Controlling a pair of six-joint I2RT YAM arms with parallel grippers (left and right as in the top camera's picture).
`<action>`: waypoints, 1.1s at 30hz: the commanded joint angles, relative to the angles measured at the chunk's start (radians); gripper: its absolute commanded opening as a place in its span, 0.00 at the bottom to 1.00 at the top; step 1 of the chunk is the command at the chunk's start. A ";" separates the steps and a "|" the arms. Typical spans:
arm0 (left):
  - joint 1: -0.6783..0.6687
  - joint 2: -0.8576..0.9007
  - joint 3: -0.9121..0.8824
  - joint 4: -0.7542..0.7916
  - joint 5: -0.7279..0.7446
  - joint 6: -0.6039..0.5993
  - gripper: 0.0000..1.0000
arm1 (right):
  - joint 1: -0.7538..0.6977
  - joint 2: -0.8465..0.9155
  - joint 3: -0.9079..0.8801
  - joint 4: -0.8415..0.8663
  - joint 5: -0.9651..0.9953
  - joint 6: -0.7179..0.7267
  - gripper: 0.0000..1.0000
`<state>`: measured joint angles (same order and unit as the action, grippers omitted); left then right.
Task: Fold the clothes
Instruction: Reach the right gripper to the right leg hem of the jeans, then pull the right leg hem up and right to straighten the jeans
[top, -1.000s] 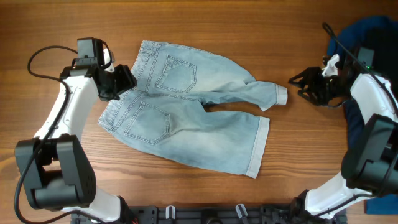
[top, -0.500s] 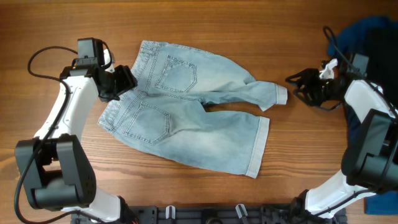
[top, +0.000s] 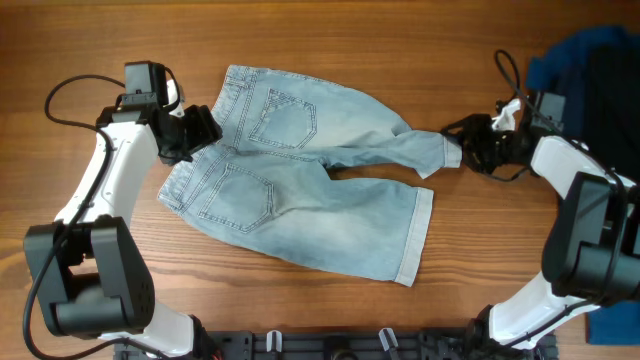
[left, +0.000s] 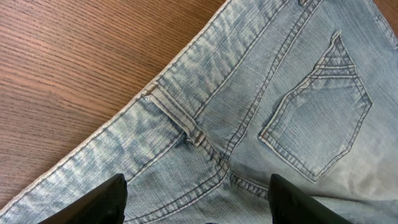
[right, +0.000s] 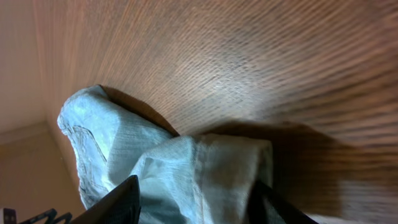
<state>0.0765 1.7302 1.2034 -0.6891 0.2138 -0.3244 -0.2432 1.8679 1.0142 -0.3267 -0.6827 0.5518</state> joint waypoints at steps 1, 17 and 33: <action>-0.005 0.011 -0.006 -0.003 -0.006 0.006 0.73 | 0.017 0.051 -0.007 0.020 0.017 0.035 0.54; -0.005 0.011 -0.006 -0.006 -0.006 0.006 0.76 | 0.033 0.069 0.092 0.183 -0.164 -0.160 0.04; -0.005 0.011 -0.006 -0.001 -0.033 0.006 0.84 | 0.109 0.042 0.389 -0.384 0.091 -0.531 0.04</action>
<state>0.0765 1.7309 1.2034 -0.6926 0.2123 -0.3244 -0.1371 1.9244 1.4014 -0.6121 -0.7090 0.0937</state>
